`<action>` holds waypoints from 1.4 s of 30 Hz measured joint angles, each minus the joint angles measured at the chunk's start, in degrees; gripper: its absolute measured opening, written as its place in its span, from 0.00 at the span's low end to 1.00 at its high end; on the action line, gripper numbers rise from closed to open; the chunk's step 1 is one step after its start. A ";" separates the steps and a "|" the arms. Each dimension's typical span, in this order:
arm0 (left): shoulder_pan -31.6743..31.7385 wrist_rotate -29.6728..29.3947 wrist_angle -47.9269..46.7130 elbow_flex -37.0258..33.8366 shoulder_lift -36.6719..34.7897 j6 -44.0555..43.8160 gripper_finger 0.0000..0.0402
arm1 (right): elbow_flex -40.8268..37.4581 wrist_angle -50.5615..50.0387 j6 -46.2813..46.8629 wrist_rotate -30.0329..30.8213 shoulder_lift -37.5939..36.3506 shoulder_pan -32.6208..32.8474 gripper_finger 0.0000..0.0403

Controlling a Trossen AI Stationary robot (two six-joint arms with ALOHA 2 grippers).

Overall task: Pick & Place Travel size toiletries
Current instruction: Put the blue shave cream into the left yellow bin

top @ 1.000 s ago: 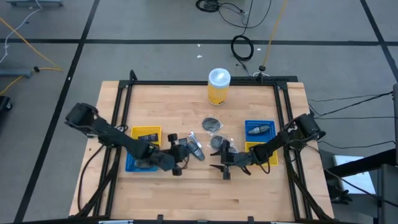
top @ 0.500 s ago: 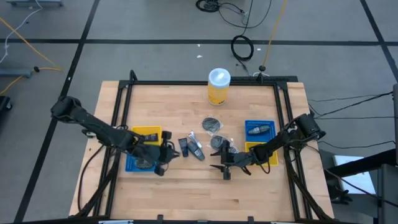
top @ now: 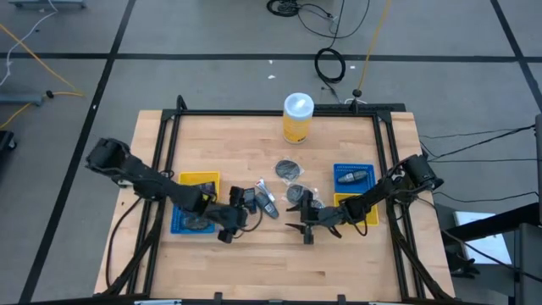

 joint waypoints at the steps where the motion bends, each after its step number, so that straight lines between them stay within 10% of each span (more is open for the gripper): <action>1: 0.46 0.08 1.01 0.00 1.27 0.08 0.72 | 0.00 0.01 0.00 0.00 0.00 0.00 0.54; 30: 9.29 20.41 15.97 0.00 9.96 2.72 0.58 | 0.00 -0.04 0.16 0.02 0.00 0.00 0.54; 42: 11.17 20.24 9.94 0.00 11.30 11.05 0.72 | 0.00 -0.05 0.16 0.02 0.00 0.00 0.54</action>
